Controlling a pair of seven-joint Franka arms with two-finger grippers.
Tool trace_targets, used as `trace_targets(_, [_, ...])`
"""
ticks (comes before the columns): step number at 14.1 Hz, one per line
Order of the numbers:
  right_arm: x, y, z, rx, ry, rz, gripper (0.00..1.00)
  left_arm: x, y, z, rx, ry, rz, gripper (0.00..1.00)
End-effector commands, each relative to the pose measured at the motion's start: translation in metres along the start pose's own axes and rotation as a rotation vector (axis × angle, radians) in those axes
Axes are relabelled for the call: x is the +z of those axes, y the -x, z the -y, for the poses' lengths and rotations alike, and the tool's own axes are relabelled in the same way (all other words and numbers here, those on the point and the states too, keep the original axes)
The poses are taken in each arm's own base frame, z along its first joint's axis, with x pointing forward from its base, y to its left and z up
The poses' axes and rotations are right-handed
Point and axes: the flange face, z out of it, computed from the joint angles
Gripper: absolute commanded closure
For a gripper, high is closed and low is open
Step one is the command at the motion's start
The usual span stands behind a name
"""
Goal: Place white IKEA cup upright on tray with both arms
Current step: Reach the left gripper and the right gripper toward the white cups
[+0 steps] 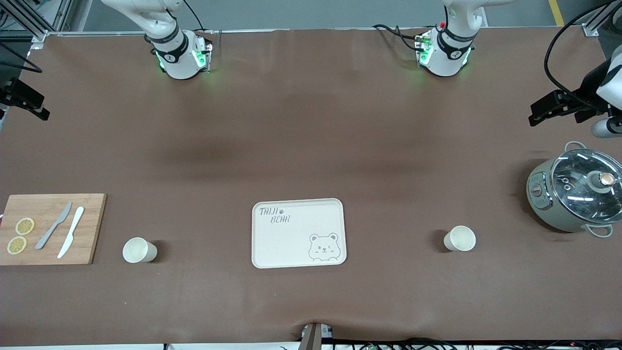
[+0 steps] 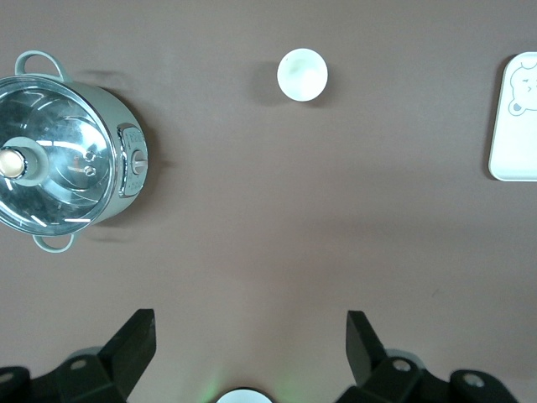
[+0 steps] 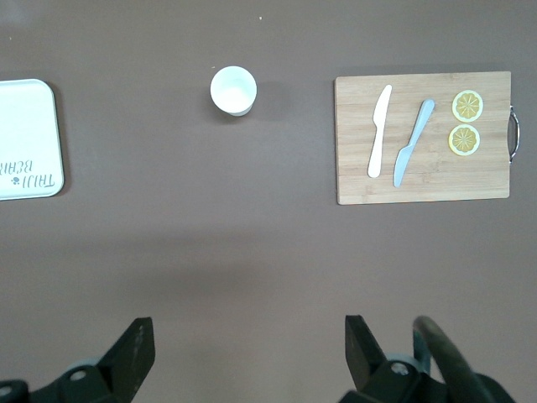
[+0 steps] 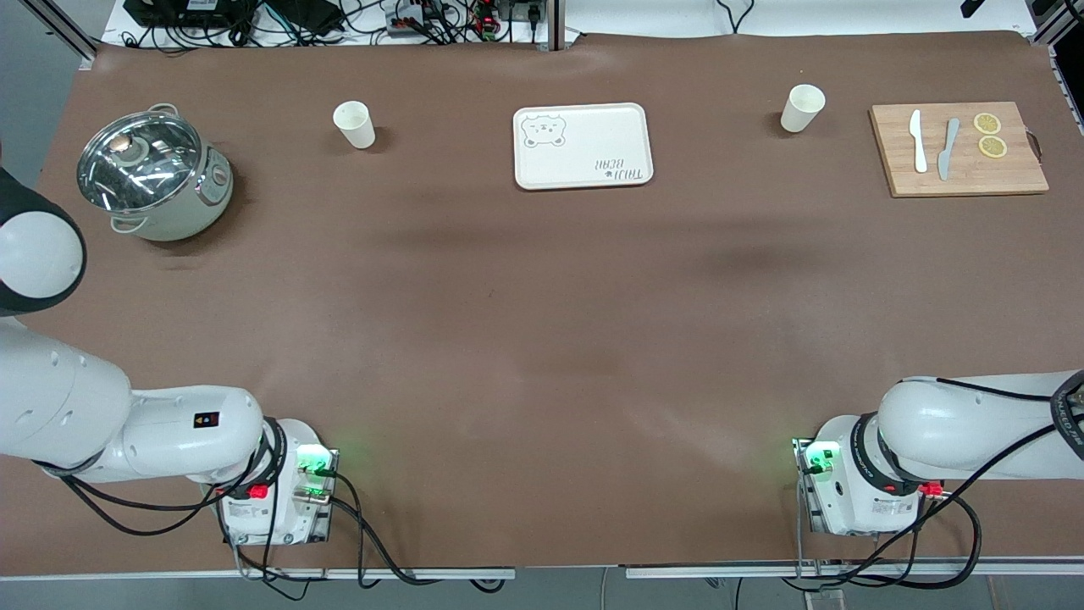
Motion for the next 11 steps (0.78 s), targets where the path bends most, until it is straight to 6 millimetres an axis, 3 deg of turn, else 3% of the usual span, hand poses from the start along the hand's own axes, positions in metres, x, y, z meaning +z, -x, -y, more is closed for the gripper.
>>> trace_targets(1, [-0.008,-0.004,-0.005,0.015,0.021,-0.012,0.00,-0.003,0.001,0.002,0.009,0.017,-0.008,0.00])
trace_targets(8, [-0.002,-0.009,-0.003,0.011,0.018,-0.004,0.00,0.007,-0.008,0.011,0.034,-0.009,0.001,0.00])
trace_targets(11, [-0.001,-0.012,-0.002,0.009,0.019,-0.012,0.00,0.028,-0.020,0.012,0.035,-0.024,0.039,0.00])
